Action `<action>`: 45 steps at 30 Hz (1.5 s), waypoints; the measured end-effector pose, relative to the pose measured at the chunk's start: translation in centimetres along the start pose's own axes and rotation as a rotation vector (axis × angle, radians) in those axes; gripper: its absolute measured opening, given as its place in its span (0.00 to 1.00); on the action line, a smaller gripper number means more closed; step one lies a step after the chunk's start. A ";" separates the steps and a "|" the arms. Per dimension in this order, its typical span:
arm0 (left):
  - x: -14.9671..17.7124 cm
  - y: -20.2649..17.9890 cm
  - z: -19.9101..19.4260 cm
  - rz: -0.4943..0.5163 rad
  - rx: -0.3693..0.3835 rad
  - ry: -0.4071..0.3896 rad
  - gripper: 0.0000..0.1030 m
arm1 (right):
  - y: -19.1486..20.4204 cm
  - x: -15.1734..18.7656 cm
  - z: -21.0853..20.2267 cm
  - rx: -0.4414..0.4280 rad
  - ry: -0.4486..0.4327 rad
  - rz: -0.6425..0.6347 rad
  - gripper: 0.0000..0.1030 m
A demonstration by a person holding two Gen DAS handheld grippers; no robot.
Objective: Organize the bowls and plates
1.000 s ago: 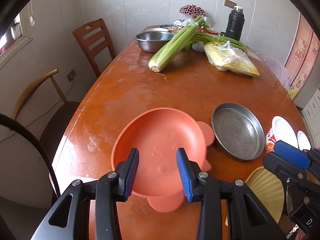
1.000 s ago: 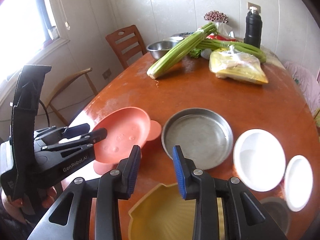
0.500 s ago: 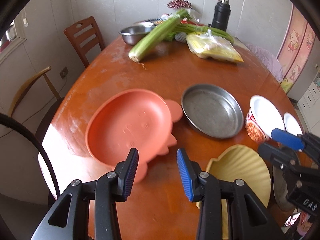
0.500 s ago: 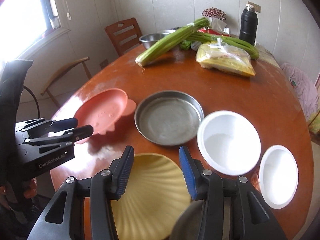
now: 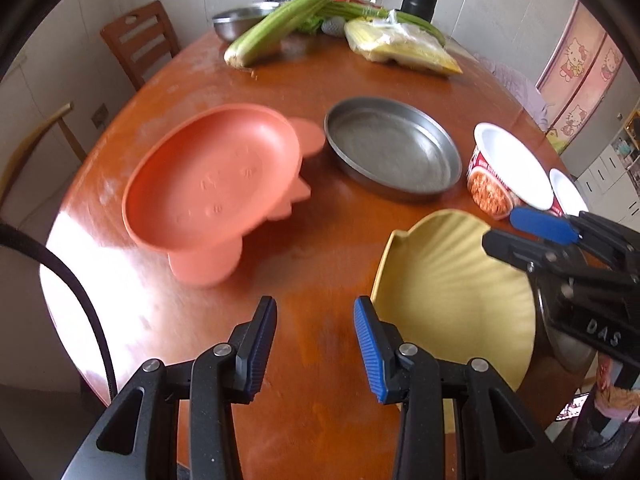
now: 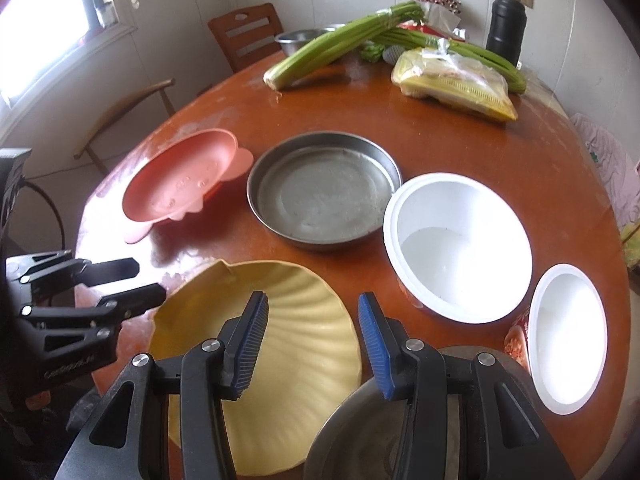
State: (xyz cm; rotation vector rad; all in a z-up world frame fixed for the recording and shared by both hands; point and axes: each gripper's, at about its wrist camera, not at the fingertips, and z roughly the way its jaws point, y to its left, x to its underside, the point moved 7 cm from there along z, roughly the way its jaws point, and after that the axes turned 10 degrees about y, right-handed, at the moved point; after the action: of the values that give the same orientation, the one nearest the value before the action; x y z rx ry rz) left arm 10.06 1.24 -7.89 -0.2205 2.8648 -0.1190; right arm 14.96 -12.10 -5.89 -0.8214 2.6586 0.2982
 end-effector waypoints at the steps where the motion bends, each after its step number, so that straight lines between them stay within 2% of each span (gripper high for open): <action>1: 0.2 0.0 0.3 -0.006 0.007 0.012 0.39 | 0.0 0.0 0.2 0.002 0.003 -0.002 0.47; 8: 1.5 -1.0 0.1 0.010 0.016 0.023 0.39 | 0.0 0.0 1.5 0.039 0.032 -0.036 0.47; 14: 1.9 -1.1 -1.5 0.007 0.038 -0.019 0.39 | 0.2 0.4 2.4 0.062 0.060 -0.051 0.47; 20: 3.2 -3.1 -0.8 0.041 0.100 0.026 0.39 | 0.4 0.4 2.9 0.076 0.072 -0.053 0.47; 26: 3.6 -4.0 1.3 0.039 0.105 0.087 0.39 | 0.7 0.4 2.9 0.068 0.080 -0.049 0.48; 27: 3.4 -4.1 1.1 0.037 0.107 0.070 0.39 | 0.7 0.4 2.9 0.059 0.081 -0.046 0.48; 29: 3.2 -4.2 1.3 0.033 0.154 0.073 0.38 | 0.9 0.4 2.8 0.045 0.083 -0.038 0.48; 35: 2.5 -3.0 1.7 -0.004 0.170 0.053 0.23 | 1.5 0.3 2.9 0.025 0.092 -0.024 0.49; 38: 2.0 -2.3 1.8 -0.025 0.187 0.051 0.21 | 1.7 0.3 2.9 0.010 0.094 -0.017 0.49; 42: 1.0 -0.8 1.8 -0.050 0.150 0.032 0.21 | 2.5 0.2 2.9 -0.026 0.099 -0.020 0.49; 45: 0.5 0.2 1.8 -0.066 0.155 0.026 0.21 | 3.1 0.1 3.1 -0.034 0.106 -0.025 0.49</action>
State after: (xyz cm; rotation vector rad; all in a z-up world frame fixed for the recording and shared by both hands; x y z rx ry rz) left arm 10.06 1.29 -9.82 -0.2836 2.8568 -0.3576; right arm 13.90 -8.73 -8.47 -0.9047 2.7458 0.3026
